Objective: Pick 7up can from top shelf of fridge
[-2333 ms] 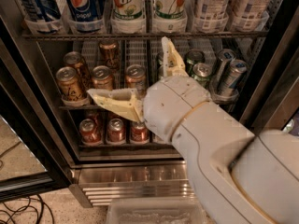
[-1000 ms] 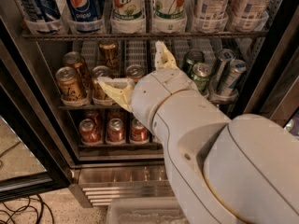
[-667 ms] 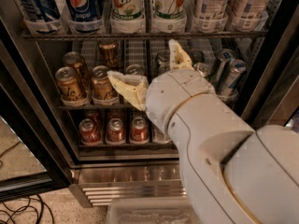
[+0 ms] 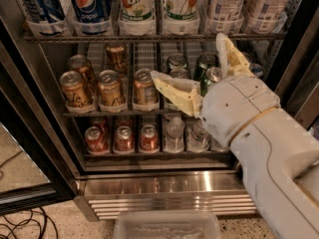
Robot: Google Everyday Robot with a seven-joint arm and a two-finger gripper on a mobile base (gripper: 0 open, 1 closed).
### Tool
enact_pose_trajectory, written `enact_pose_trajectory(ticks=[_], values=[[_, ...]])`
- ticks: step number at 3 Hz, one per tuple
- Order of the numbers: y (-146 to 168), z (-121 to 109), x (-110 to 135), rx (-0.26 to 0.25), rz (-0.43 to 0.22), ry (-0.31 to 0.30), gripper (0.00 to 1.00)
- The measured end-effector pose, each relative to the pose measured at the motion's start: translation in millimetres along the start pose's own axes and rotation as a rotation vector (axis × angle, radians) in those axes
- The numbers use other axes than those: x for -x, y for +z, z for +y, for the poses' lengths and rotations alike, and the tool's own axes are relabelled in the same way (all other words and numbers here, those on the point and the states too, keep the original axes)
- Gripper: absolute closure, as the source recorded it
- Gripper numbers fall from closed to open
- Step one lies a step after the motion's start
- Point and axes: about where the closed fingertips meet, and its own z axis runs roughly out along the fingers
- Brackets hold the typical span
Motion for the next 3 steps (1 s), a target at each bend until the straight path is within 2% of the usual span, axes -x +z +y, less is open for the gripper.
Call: enact_pose_trajectory(ticks=[1,2,3], values=[[21,-5,-4,0.072,-0.062,-0.086,0.23],[55,12,-1,0.153,-0.094,-0.127,0.32],[79,21,2,0.179,-0.08,-0.138,0.33]])
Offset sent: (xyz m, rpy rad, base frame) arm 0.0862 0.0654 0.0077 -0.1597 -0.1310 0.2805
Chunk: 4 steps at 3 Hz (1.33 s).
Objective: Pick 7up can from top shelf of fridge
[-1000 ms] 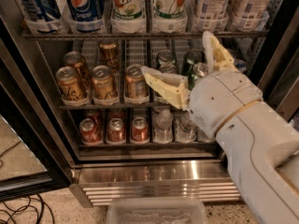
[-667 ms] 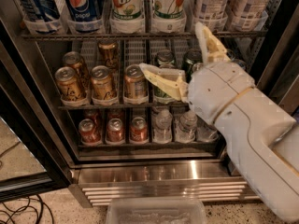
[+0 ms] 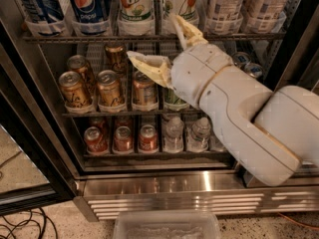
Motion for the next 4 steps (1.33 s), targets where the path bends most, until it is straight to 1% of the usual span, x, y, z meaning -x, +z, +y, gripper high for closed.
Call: enact_pose_trajectory(ticks=[1,2,3,4], values=[[8,-9,4,-0.032,0.042,0.009,0.36],[2,-31,13,-0.104,0.099,0.053,0.35],[5,-38,23,-0.13,0.112,0.091,0.35],[22,-24,30,-0.093,0.087,0.119,0.37]])
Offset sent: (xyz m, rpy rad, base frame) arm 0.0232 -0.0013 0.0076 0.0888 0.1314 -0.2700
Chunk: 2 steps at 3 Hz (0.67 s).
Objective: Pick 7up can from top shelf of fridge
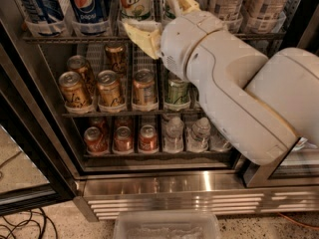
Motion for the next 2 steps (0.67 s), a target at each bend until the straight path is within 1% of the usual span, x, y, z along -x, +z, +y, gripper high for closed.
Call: enact_pose_trajectory(ticks=[1,2], values=[[15,22,2,0.054,-0.022,0.032,0.39],[24,34,1,0.08,-0.023,0.064,0.38]])
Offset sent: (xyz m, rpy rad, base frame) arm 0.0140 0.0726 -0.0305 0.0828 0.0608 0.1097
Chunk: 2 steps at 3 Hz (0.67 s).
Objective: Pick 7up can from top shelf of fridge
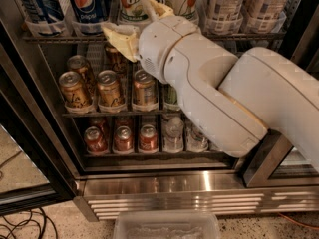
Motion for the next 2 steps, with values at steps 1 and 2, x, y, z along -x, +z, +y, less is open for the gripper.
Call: enact_pose_trajectory(ticks=[1,2], values=[[2.6,-2.6,0.9,-0.036,0.04,0.01,0.36],[4.8,-6.5,0.3,-0.099,0.086,0.021,0.37]])
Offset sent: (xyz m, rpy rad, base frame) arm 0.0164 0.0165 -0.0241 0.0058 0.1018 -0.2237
